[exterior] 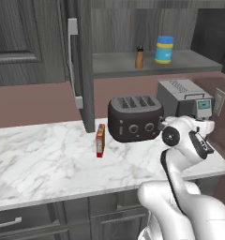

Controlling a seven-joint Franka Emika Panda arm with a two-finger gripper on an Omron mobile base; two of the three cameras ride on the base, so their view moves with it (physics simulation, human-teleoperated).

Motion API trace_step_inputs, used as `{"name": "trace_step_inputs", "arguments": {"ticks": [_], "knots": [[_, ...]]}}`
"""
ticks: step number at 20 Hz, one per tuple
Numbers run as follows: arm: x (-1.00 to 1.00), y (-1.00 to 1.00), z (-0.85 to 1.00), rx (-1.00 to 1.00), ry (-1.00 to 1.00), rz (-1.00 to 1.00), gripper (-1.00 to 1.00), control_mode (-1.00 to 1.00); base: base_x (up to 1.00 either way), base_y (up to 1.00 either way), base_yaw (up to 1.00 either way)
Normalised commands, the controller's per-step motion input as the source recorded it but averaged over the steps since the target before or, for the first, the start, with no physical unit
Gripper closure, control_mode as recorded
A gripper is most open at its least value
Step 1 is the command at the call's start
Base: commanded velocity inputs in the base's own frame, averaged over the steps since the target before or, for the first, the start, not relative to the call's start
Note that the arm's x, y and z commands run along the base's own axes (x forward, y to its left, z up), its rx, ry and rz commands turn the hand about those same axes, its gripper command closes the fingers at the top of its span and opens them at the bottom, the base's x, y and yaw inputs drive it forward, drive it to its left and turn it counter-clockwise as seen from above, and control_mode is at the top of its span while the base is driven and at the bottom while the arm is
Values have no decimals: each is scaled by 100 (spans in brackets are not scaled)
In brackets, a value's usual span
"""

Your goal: There are various items on the counter. Only move the condiments/shakers into the cabinet.

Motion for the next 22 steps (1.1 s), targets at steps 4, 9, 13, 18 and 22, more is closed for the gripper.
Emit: {"name": "trace_step_inputs", "arguments": {"ticks": [4, 9, 13, 18, 22], "knots": [[-11, 79, 92, 3, 18, 49, 100, -100, 0, 0, 0], [-5, 79, 97, 7, 28, 47, 100, -100, 0, 0, 0], [-30, 73, 95, 9, 30, 41, 100, -100, 0, 0, 0], [-41, 78, 73, 15, 22, 36, 100, -100, 0, 0, 0], [-83, 80, 23, 11, -11, 21, 100, -100, 0, 0, 0]]}}
